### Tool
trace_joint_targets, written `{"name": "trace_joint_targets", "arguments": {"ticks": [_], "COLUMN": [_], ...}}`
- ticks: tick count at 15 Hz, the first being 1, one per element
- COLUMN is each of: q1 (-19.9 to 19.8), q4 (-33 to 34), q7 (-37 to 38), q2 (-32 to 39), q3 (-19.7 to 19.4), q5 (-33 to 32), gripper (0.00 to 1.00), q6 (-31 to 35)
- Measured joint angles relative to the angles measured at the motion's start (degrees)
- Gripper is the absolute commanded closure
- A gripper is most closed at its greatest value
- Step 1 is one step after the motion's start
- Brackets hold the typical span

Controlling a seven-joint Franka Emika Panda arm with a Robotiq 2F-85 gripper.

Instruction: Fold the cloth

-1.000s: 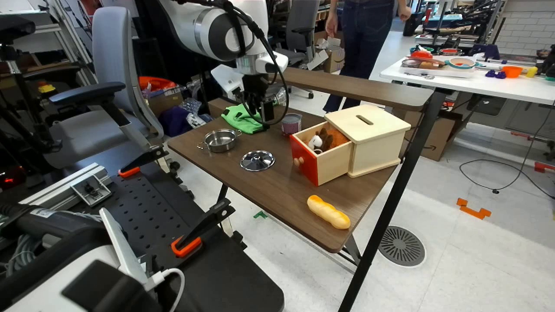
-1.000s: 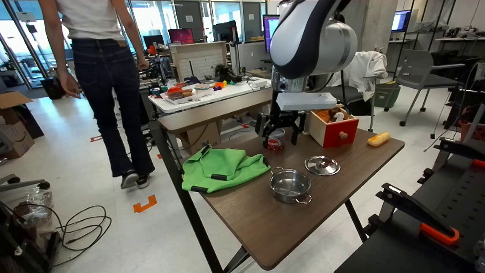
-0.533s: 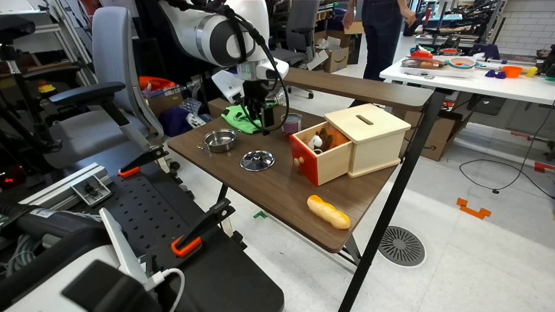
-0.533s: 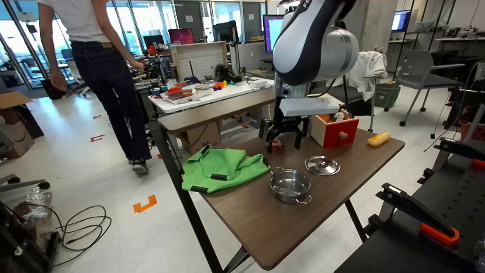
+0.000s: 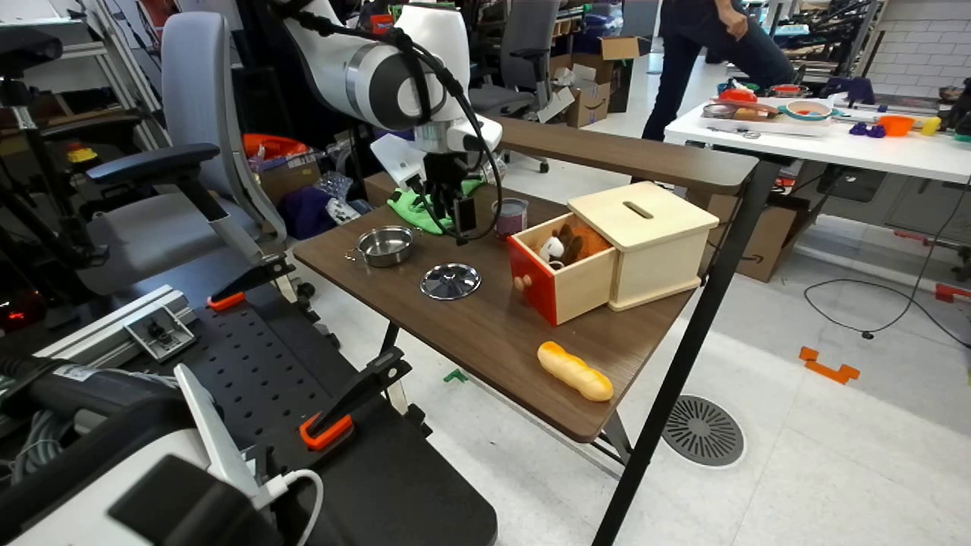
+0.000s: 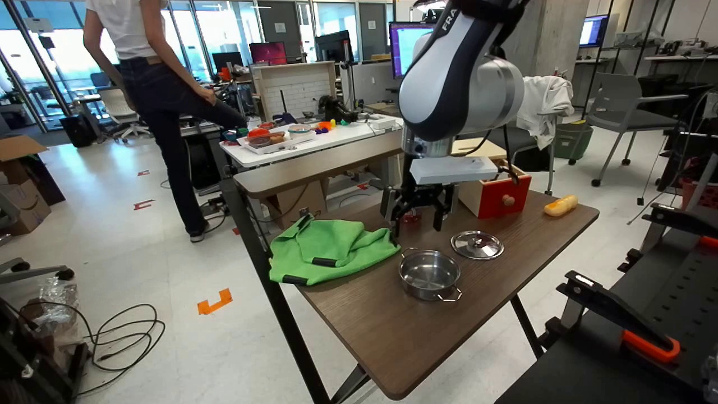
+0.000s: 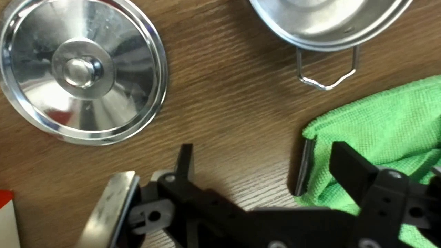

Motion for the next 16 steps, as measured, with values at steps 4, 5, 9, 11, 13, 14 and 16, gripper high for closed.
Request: {"name": "trace_joint_targets", "arguments": {"ticks": [4,5,9,11,13,14,16], "q1": [0.0,0.0,0.1,0.1,0.1,0.1,0.1], "q4": [3.0,3.7,6.3,6.5,6.8,7.0,7.3], "q7": [0.0,0.0,0.0,0.0,0.0,0.0,0.0], "q2": [2.3,2.9,5.0,5.2,5.2,5.2,5.2], "q3": [0.3,0.4,0.7,0.4,0.4,0.4,0.5], "q5": [0.7,0.8,0.9,0.9,0.9,0.9,0.9], "gripper": [0.00,0.25,0.50,0.65,0.81,0.88,0.99], "q6": [0.0,0.0,0.3,0.3,0.3,0.3,0.4]}}
